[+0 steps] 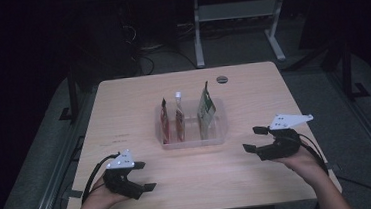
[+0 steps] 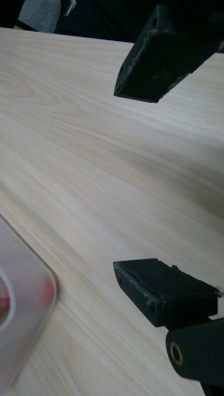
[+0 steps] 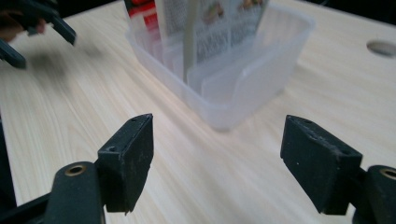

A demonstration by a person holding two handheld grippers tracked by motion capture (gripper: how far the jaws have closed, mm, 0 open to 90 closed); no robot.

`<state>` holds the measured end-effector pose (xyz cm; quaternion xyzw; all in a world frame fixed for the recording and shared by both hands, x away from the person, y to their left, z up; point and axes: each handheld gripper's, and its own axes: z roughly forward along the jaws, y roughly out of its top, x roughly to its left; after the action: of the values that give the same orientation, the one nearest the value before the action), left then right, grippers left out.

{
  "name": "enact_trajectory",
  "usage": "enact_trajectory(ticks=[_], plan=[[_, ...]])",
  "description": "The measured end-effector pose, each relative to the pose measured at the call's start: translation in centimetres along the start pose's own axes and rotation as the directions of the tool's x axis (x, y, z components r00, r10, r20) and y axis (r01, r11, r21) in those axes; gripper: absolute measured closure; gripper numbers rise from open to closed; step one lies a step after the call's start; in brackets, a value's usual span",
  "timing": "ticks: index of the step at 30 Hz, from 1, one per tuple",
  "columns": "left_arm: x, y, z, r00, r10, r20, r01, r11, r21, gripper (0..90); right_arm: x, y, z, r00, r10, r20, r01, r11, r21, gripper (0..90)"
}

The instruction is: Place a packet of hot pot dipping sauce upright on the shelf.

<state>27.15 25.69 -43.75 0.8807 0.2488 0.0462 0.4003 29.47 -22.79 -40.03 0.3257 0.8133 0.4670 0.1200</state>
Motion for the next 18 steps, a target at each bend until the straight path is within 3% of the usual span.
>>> enact_trajectory(ticks=[8,12,18], plan=[[0.6,-1.9,-0.8,0.9981,-0.030,-0.054,0.030,0.9995,-0.007,13.9,-0.5,-3.1,0.0,0.9987,0.033,0.040,-0.034,0.999,0.042,20.2],[0.8,-2.8,-1.3,0.9963,-0.042,-0.076,0.042,0.9991,0.000,14.0,-1.2,-4.1,0.0,0.9965,0.022,0.080,-0.027,0.997,0.065,16.8],[1.2,-3.5,-1.8,0.9924,-0.014,-0.122,0.017,0.9996,0.022,14.0,-2.3,-5.6,0.5,0.9946,0.038,0.096,-0.047,0.994,0.095,13.9]])
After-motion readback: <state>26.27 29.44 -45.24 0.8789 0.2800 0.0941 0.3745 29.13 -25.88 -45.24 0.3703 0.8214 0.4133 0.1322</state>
